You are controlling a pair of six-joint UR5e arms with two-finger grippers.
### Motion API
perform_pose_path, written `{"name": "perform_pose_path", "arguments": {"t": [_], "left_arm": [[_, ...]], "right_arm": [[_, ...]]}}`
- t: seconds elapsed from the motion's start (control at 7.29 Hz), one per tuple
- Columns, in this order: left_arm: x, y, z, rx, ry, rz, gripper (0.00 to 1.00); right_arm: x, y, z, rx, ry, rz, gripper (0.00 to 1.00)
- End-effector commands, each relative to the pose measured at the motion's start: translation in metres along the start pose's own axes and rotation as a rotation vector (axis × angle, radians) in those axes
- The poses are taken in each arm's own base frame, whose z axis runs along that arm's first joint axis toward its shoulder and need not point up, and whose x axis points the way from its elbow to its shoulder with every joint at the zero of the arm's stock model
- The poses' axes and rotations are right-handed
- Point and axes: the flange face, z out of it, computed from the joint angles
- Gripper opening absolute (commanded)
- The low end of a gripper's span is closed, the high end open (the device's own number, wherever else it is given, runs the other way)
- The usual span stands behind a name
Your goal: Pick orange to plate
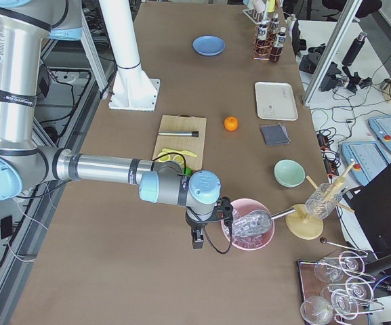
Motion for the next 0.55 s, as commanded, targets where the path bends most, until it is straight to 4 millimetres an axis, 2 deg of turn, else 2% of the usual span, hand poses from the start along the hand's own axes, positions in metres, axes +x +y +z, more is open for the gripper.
{"name": "perform_pose_path", "arguments": {"t": [0.0,0.27,0.41], "left_arm": [[0.000,-0.001,0.000,0.008,0.001,-0.029,0.98],[0.001,-0.006,0.027,-0.005,0.009,-0.059,0.98],[0.023,-0.013,0.047,0.010,0.025,-0.085,0.97]], "right_arm": [[0.001,0.004,0.002,-0.003,-0.001,0.004,1.00],[-0.002,0.002,0.001,0.000,-0.010,0.003,1.00],[-0.002,0.002,0.000,0.002,-0.008,0.021,1.00]]}}
